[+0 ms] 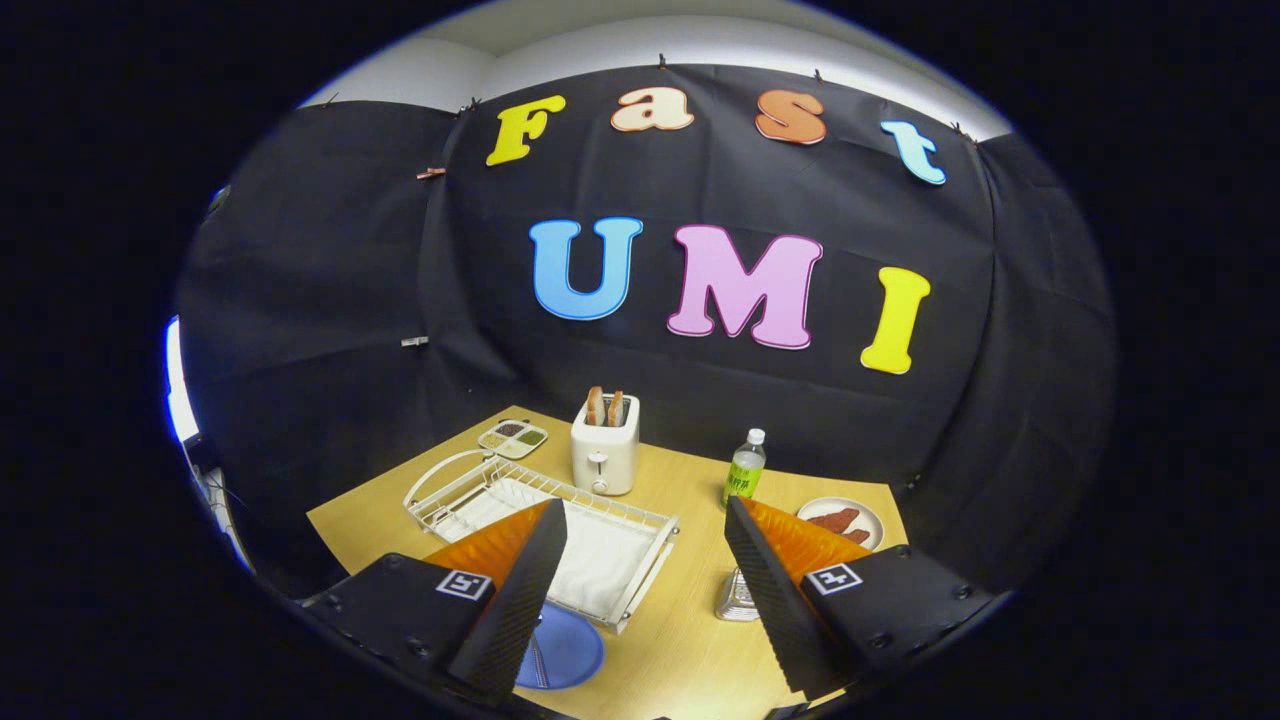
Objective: Take the plate from the dish rack, then take the spoon from the basket and place it into the plate.
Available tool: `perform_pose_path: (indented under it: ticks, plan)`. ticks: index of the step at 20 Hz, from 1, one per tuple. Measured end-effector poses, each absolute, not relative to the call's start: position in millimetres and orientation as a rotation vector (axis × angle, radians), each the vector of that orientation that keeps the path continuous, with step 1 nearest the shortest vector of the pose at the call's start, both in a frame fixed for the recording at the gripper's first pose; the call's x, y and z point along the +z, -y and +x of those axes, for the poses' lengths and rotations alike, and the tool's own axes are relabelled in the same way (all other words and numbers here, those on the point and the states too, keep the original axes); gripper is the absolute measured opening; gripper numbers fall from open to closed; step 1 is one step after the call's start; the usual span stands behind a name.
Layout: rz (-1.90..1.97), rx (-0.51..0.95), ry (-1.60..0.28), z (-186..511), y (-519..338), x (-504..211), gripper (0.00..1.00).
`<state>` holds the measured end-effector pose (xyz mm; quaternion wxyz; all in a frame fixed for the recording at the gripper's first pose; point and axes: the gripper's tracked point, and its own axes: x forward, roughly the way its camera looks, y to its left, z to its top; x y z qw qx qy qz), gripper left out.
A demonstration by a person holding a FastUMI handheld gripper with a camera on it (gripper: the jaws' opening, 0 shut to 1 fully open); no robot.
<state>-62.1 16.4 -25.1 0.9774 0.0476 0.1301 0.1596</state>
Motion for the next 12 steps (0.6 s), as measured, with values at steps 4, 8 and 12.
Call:
perform_pose_path:
  ticks: [4, 8, 12]
  plan:
    - [0.132, 0.297, -0.233, -62, -8, -9, 0.97]
    - [0.150, 0.284, -0.234, -65, -2, -7, 0.96]
    - [0.158, 0.276, -0.233, -65, 1, -6, 0.96]
